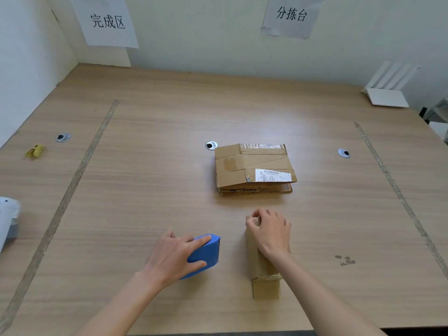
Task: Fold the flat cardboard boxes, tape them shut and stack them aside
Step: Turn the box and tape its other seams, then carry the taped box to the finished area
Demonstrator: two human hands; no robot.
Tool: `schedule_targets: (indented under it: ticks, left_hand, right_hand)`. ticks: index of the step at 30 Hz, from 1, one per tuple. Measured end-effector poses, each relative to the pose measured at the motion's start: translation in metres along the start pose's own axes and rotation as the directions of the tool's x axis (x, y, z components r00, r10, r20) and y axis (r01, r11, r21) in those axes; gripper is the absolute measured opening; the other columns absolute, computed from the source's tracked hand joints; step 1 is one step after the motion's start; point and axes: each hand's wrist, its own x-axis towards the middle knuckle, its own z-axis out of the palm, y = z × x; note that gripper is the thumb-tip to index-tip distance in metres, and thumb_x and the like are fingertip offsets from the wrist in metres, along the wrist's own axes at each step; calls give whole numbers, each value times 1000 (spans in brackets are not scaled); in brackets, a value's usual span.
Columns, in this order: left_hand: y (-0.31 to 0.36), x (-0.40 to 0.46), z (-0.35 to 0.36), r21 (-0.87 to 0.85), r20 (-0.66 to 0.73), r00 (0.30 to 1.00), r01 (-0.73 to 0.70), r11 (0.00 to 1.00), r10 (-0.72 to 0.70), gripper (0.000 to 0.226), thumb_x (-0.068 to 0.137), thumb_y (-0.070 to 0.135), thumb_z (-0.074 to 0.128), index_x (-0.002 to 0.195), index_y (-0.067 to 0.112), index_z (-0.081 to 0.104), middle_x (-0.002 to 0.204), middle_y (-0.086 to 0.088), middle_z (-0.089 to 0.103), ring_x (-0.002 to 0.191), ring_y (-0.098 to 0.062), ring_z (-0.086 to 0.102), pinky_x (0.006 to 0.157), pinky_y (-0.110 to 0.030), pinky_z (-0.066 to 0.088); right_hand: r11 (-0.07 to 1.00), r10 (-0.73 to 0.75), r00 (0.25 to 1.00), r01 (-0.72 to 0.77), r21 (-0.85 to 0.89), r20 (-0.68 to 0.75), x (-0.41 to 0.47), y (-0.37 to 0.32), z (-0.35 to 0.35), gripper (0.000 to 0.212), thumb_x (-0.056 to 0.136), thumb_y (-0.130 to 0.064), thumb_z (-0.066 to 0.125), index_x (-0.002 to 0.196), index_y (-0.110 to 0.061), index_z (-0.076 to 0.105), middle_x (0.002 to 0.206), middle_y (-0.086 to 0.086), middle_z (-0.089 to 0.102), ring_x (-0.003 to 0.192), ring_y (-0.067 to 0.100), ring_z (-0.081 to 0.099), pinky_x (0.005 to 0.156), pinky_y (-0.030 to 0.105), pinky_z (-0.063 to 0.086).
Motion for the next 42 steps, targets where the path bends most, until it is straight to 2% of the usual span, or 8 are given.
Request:
schedule_targets:
  ticks: [3,9,17,26,29,33,37,42]
  left_hand:
    - [-1,-4,11,52,-97,995,-31,998,36,48,71,58,61,112,38,74,70,17,66,47,-19,30,55,-23,38]
    - [-1,-26,40,104,-183,974,-118,988,135,45,86,54,51,119,33,73,78,7,64,50,-24,45,58,-30,48]
    - [-4,-46,39,128,-71,977,-189,974,199,80,57,56,92,130,37,66,97,5,69,47,-21,47,61,-29,51]
    - [18,-8,3,-167,-206,973,73,983,-107,47,95,56,48,125,29,70,102,5,70,80,-16,69,73,-35,53]
    - [58,38,-17,-442,109,952,306,844,-288,57,94,67,38,134,35,61,116,13,67,96,-7,64,80,-30,52]
    - [116,81,-9,-625,480,828,555,549,-290,57,91,67,53,143,44,45,122,19,60,112,-10,60,95,-36,50]
    - [140,90,-5,-670,495,790,612,421,-362,50,89,43,70,135,40,51,107,24,63,100,-3,64,91,-37,55]
    - [151,103,-27,-702,418,768,612,363,-486,89,80,30,84,154,32,33,113,22,58,90,0,63,79,-24,54]
  right_hand:
    - [999,-12,1000,12,-33,-5,-1,1,3,7,88,-42,55,91,-37,59,101,-15,62,106,12,51,100,39,33]
    - [997,-67,998,68,-32,5,0,9,4,12,93,-47,52,95,-37,60,105,-15,61,109,13,51,97,39,33]
    - [993,-112,994,112,49,5,-8,26,-11,53,89,-67,54,131,-35,57,139,-13,50,132,11,46,116,44,27]
    - [927,144,989,-147,346,35,-25,63,-41,61,97,-64,47,146,-27,47,143,-4,53,130,17,51,106,45,45]
    - [869,215,958,-277,411,189,-25,73,-43,55,97,-65,47,134,-26,57,118,-4,65,109,16,62,89,38,52]
    - [839,164,939,-294,458,304,-24,78,-38,36,100,-48,57,114,-20,74,108,-3,75,108,16,68,96,41,54]
    - [773,139,923,-327,543,359,-29,78,-47,35,97,-43,64,117,-17,72,109,0,75,107,17,69,94,50,57]
    - [735,75,961,-234,636,266,-34,71,-86,32,96,-40,66,122,-23,68,108,-7,72,100,11,70,89,44,61]
